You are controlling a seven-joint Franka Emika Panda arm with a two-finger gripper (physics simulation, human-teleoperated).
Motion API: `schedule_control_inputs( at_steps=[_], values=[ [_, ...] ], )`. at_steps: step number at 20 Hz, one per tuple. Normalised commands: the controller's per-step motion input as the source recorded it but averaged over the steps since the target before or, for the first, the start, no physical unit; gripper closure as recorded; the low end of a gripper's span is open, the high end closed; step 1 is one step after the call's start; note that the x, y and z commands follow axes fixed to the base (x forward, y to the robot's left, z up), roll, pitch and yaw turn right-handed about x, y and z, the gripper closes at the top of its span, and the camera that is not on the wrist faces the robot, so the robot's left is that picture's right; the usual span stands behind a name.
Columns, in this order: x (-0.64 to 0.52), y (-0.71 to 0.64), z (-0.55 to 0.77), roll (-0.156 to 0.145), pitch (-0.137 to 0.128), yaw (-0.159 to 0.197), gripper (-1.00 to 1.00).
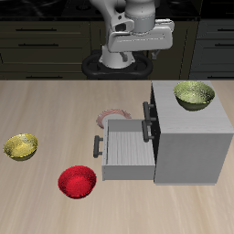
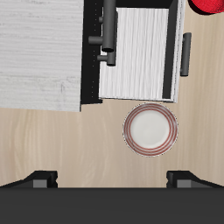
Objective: Place the green bowl in the bottom drawer of the white cabinet
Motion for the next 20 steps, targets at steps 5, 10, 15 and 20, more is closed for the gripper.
schedule_control_inputs(
  at_steps=[5, 10, 15, 20],
  values=[
    [0.27, 0.25, 0.1, 0.02, -0.001, 0.009, -1.0],
    [0.26, 0.33, 0.09, 0.032, -0.011, 0.028, -1.0],
    [0.2, 0.16, 0.02, 0.02, 0.004, 0.011, -1.0],
    [0.26, 0.24, 0.03, 0.024, 0.001, 0.007, -1.0]
  ],
)
